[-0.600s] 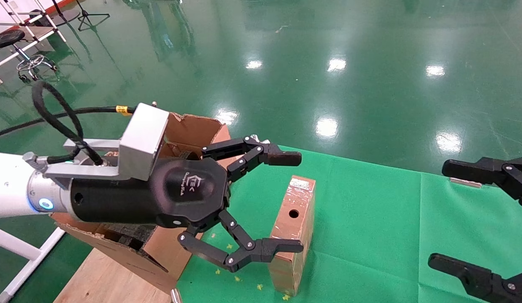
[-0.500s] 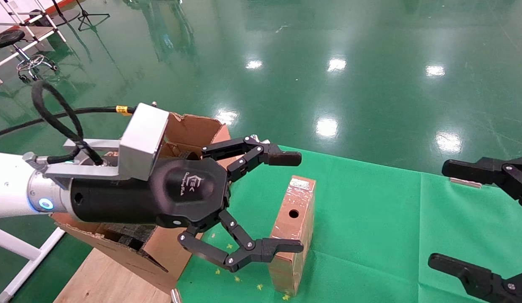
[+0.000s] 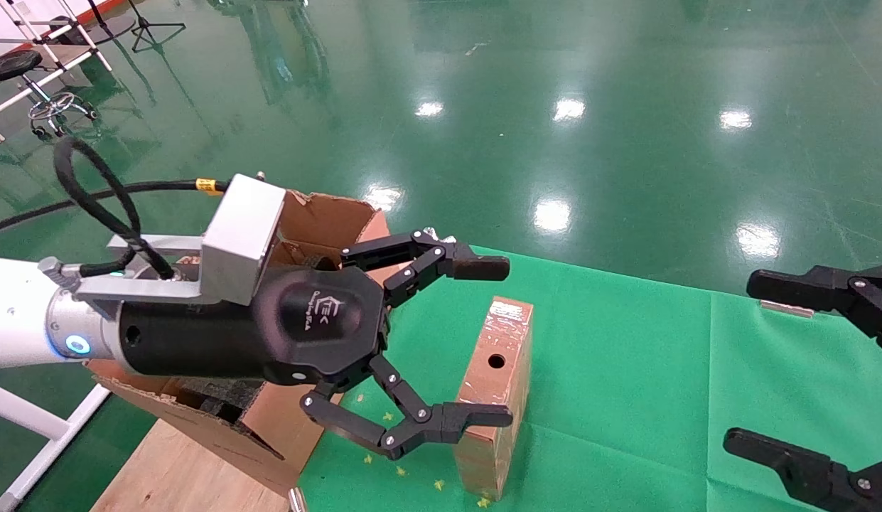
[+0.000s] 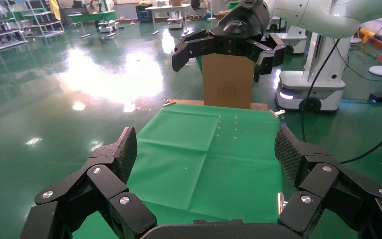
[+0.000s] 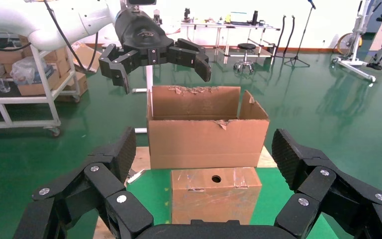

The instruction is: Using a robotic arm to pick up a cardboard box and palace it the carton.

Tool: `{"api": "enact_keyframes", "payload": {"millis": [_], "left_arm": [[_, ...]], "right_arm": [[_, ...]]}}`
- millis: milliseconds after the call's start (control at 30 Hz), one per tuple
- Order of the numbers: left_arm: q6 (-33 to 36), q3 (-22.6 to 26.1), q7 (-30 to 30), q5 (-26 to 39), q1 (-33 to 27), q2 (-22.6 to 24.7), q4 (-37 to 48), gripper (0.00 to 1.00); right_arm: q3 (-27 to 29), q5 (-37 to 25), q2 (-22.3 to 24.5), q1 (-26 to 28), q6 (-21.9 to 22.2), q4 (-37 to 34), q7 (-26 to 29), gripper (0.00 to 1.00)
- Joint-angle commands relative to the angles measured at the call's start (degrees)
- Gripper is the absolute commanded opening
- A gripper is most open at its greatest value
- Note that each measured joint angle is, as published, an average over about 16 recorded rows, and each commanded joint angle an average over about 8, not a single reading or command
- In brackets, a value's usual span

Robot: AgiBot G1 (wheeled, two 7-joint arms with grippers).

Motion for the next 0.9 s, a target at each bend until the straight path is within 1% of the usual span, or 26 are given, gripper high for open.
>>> {"api": "enact_keyframes", "payload": {"millis": [33, 100, 133, 167, 367, 633, 767, 900], "left_arm": [[0.05, -0.03, 0.0, -0.15, 0.09, 0.01, 0.15, 1.0], [-0.62, 0.21, -0.32, 0.83, 0.06, -0.3, 0.08, 1.0], [-1.06, 0.38, -0.49, 1.54, -0.02, -0.48, -0.09, 1.0], [-1.48, 0.59, -0.62, 2.39, -0.18, -0.65, -0.37, 1.0], [-2.91, 1.69, -0.33, 6.79, -1.8, -1.06, -3.06, 1.0], [-3.01, 2.13, -0.18, 8.29, -2.59, -0.85, -3.21, 1.0], [-6.05, 3.18, -2.65, 11.75, -3.71, -0.41, -3.27, 1.0], [-10.94, 5.9, -7.91, 19.36, -7.19, 1.31, -3.92, 1.0]], "right_arm": [[0.0, 0.0, 0.0, 0.0, 0.0, 0.0, 0.0, 0.3], [0.0, 0.0, 0.0, 0.0, 0.0, 0.0, 0.0, 0.06], [0.0, 0.0, 0.0, 0.0, 0.0, 0.0, 0.0, 0.01], [0.0, 0.0, 0.0, 0.0, 0.0, 0.0, 0.0, 0.0], [0.0, 0.0, 0.0, 0.0, 0.01, -0.01, 0.0, 0.0], [0.0, 0.0, 0.01, 0.0, 0.02, -0.02, 0.0, 0.0], [0.0, 0.0, 0.01, 0.0, 0.02, -0.02, 0.0, 0.0], [0.0, 0.0, 0.01, 0.0, 0.02, -0.02, 0.0, 0.0]]}}
